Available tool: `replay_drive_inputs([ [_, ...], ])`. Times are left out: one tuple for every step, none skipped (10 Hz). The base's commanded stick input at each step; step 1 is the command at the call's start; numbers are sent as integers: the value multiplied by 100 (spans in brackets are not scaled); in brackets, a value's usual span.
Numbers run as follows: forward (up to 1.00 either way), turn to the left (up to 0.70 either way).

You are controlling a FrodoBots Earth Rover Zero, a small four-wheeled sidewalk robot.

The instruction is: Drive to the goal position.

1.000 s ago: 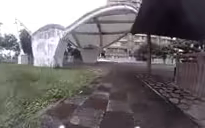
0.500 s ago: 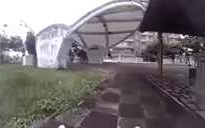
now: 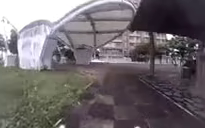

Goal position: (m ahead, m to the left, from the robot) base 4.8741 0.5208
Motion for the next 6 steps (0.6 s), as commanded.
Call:
replay_drive_inputs([
  [100,-30],
  [100,-30],
  [100,-30],
  [100,-30],
  [100,-30],
  [100,-19],
])
